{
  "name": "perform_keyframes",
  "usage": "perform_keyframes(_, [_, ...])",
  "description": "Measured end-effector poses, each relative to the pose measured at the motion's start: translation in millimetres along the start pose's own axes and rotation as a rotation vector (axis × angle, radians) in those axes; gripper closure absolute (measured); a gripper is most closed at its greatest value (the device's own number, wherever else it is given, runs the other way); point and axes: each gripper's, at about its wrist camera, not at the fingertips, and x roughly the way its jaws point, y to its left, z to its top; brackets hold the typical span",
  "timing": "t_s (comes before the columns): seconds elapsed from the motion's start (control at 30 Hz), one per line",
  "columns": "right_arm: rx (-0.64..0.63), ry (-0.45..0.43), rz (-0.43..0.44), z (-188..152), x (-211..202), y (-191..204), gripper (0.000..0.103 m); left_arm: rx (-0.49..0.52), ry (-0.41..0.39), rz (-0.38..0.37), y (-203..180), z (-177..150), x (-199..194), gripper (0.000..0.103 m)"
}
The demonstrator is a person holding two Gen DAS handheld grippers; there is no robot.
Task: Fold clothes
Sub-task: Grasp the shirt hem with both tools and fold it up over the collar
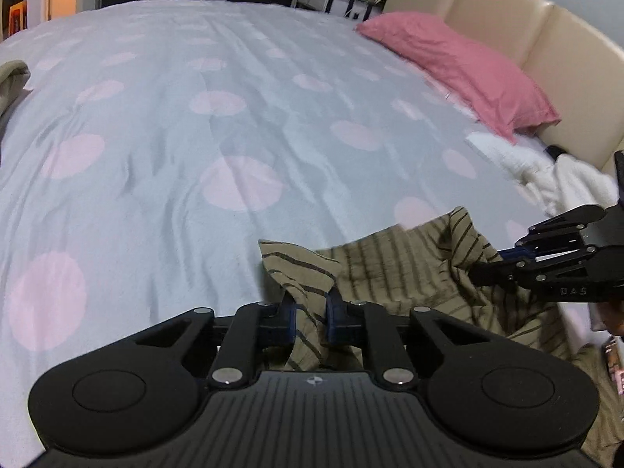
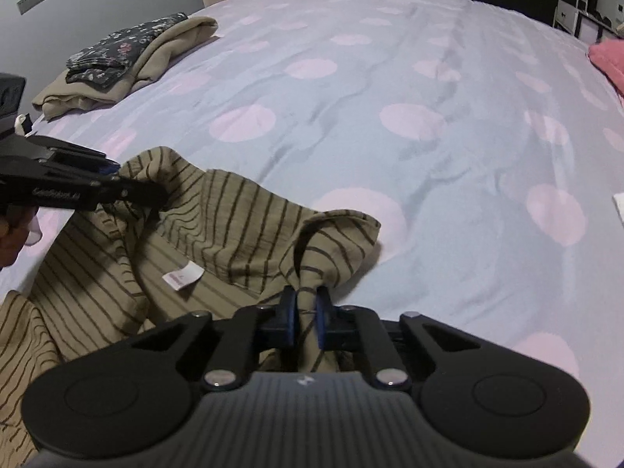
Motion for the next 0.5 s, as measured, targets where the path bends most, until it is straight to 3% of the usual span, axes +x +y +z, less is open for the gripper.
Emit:
perform_keyframes(0.33, [-0.019, -0.09, 0.036, 5.1, -65.8, 8.7, 0.092, 0.064, -0.12, -0.034, -25.7, 9.7, -75.0, 0.093])
perform_keyframes(0.5, [-0.07, -0.148, 0.058, -10.1, -117.9, 28.0, 0.092, 0.153, -0.169, -0.034, -52.9, -5.7, -124.5, 0.093])
